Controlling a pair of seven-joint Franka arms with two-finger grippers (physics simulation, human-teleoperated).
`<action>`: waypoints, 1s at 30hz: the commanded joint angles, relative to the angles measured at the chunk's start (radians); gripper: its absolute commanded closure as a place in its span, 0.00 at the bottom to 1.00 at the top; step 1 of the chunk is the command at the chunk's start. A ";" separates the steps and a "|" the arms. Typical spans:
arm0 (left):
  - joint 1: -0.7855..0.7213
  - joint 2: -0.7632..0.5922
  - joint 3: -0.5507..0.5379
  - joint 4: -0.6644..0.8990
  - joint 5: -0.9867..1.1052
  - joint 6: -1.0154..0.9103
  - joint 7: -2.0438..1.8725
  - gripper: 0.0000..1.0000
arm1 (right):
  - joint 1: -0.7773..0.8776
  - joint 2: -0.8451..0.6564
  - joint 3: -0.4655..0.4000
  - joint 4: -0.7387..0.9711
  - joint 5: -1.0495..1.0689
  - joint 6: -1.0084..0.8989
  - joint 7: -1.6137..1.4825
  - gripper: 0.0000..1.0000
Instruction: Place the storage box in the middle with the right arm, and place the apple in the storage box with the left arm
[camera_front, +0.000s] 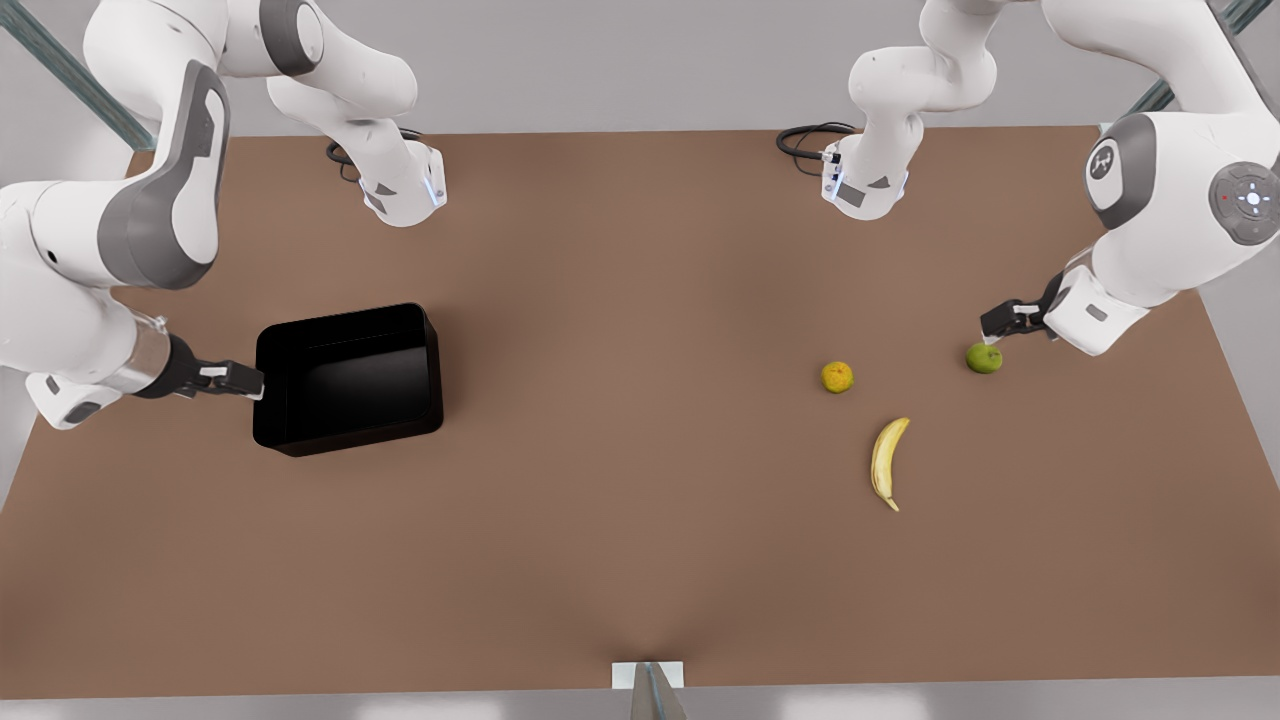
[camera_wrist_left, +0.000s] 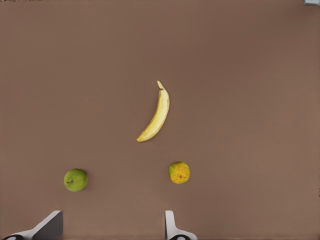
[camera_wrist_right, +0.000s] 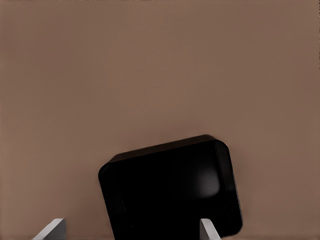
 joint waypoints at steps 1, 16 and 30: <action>0.009 0.000 0.000 0.000 0.000 0.001 0.000 0.00 | 0.000 0.000 0.000 0.000 0.000 0.000 0.000 0.00; 0.220 -0.010 -0.001 -0.756 -0.001 0.646 0.029 0.00 | -0.118 -0.281 0.013 -0.830 0.002 0.535 -0.181 0.00; 0.393 0.106 -0.001 -0.827 -0.003 0.840 0.278 0.00 | -0.277 -0.150 0.013 -0.978 -0.075 0.724 -0.187 0.00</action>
